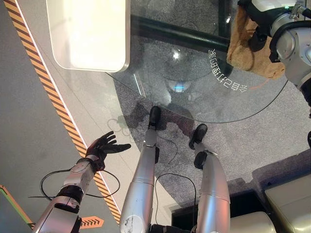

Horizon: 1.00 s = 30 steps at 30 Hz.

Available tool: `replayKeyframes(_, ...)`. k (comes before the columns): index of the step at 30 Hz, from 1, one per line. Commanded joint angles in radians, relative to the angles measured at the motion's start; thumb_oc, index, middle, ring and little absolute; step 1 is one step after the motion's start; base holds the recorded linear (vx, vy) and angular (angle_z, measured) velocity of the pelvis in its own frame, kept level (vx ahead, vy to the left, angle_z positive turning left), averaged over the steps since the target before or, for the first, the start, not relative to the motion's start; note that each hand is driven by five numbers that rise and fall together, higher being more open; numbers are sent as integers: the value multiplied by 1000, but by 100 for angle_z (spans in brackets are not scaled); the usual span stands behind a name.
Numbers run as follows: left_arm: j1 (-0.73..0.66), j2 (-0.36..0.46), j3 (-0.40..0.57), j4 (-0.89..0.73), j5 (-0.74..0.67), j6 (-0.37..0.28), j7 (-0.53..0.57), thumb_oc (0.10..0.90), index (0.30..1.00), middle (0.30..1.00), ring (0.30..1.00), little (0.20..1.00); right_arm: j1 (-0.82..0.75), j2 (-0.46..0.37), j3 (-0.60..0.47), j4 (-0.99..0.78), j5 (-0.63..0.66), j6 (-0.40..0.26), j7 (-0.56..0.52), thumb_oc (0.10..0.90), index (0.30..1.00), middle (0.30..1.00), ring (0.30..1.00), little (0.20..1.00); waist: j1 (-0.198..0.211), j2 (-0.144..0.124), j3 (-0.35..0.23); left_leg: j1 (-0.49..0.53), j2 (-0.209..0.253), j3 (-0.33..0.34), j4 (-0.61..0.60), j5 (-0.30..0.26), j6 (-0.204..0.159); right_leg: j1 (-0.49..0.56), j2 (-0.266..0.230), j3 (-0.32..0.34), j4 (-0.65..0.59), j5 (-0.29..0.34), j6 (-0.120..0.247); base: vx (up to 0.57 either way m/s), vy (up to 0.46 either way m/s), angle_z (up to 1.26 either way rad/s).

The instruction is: Wipe the table with a cloth and put it in the basket.

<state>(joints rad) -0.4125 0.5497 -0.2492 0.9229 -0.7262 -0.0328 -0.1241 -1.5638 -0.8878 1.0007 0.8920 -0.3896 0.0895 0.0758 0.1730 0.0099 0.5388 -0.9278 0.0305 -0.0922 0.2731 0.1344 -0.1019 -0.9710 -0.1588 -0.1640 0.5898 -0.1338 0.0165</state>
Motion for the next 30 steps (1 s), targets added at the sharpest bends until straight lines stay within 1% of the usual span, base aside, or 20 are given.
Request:
replayKeyframes(1,101,53,19,2,17,-5,-5,800,900,900,900,900,-46,-79,73,-4,6,-9,16,100,300,300,300,200,-7,27,-19,5,-46,16,62,-78,67,47,30,-47,-173,134,25,0,0,0)
replayKeyframes(17,101,53,18,9,15,-13,-8,800,900,900,900,900,-49,-79,77,-2,8,-7,14,100,300,300,300,200,-6,28,-19,9,-45,18,58,-77,68,50,30,-48,-174,133,24,0,0,0)
replayKeyframes(30,94,59,19,7,17,-4,-8,800,900,900,900,900,-51,-82,79,2,12,-14,12,100,300,300,300,200,-6,26,-19,10,-44,19,54,-76,68,50,29,-53,-174,134,25,0,0,0)
